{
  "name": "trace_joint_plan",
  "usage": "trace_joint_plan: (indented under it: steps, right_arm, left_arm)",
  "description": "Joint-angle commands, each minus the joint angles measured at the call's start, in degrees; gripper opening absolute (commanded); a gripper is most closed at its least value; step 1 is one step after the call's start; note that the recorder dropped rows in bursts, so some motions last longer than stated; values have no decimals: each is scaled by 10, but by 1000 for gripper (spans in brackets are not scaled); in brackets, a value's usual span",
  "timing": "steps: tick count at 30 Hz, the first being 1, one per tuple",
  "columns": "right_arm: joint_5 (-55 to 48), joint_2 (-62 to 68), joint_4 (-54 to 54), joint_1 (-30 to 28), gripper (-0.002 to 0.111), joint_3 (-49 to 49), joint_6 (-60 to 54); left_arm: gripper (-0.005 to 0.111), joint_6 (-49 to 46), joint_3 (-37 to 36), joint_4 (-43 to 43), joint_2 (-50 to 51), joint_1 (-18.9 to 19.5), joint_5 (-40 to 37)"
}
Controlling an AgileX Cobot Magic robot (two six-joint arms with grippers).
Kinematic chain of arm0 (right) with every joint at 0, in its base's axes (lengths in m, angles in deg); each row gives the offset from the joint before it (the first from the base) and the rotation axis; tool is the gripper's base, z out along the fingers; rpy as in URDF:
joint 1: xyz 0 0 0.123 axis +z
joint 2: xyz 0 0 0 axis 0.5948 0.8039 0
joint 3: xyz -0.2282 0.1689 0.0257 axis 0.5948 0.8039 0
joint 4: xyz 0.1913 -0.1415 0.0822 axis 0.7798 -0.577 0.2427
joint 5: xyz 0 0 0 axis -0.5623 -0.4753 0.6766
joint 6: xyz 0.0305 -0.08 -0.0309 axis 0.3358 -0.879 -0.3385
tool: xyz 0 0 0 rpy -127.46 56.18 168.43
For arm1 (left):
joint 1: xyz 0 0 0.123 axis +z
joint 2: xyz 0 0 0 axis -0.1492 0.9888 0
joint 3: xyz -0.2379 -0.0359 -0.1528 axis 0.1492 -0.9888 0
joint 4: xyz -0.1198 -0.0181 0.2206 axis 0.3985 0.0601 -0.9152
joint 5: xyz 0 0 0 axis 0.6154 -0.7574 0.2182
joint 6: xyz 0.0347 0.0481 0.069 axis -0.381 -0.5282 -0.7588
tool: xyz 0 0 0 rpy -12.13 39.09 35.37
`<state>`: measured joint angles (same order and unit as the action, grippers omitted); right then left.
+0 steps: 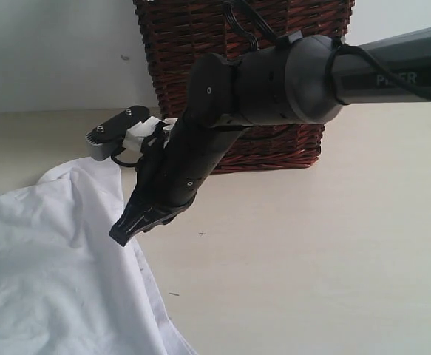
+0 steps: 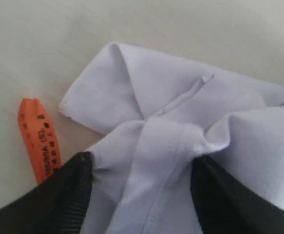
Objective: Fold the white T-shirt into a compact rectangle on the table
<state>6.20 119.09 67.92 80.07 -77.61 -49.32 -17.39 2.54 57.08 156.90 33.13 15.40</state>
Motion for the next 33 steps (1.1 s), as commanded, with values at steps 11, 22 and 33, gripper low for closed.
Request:
trace_joint_plan:
  steps: [11, 22, 33]
  right_arm:
    - [-21, -22, -15, -27, 0, -3, 0]
    - [-46, -25, 6, -42, 0, -3, -11]
    - [-65, -25, 15, -42, 0, -3, -30]
  left_arm:
    - [0, -161, 41, 239, -19, -79, -127]
    - [0, -111, 139, 209, -132, -168, -87]
    - [49, -65, 110, 91, -143, -178, 0]
